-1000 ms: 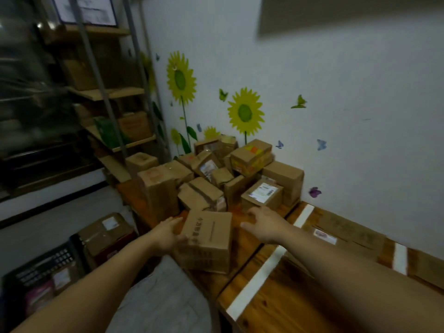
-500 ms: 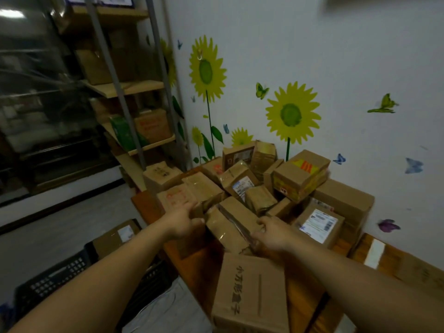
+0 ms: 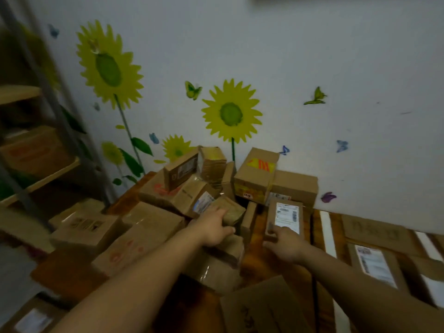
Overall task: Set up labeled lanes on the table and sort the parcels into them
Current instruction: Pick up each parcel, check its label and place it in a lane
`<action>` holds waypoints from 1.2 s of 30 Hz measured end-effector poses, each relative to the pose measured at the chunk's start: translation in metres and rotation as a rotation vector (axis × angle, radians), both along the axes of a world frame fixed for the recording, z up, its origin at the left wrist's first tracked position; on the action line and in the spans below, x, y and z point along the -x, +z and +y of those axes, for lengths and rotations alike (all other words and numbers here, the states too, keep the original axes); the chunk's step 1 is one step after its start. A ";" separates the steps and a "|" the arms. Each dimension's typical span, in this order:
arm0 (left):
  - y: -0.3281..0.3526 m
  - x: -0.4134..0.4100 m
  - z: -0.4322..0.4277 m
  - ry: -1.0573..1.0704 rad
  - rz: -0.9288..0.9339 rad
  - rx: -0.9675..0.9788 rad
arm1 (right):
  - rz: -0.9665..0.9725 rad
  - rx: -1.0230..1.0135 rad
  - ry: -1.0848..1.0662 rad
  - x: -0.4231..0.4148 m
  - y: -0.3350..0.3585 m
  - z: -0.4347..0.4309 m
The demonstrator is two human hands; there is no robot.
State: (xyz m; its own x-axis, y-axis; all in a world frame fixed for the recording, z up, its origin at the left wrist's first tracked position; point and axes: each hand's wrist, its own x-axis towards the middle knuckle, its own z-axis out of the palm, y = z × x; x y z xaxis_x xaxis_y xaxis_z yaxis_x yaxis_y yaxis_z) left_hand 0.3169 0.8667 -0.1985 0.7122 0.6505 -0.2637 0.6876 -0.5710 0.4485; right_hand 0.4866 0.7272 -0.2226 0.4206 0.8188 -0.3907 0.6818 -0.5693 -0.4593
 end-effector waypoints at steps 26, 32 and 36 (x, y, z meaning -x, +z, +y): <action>0.003 -0.148 0.101 0.404 -0.542 0.415 | 0.654 -0.523 -0.472 -0.100 0.009 0.118; 0.047 -0.124 0.089 0.438 -0.757 0.713 | 0.840 -0.671 -0.578 -0.075 0.071 0.095; 0.061 -0.095 0.082 0.369 -0.759 0.770 | 0.818 -0.673 -0.585 -0.046 0.097 0.080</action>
State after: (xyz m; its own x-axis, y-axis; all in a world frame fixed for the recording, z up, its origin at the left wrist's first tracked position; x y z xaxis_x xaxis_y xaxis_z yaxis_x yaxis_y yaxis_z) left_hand 0.4122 0.9484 -0.1372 0.6571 0.7051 -0.2666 0.1588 0.2162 0.9633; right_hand 0.5329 0.8068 -0.1260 0.6233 0.7288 -0.2835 -0.2296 -0.1760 -0.9573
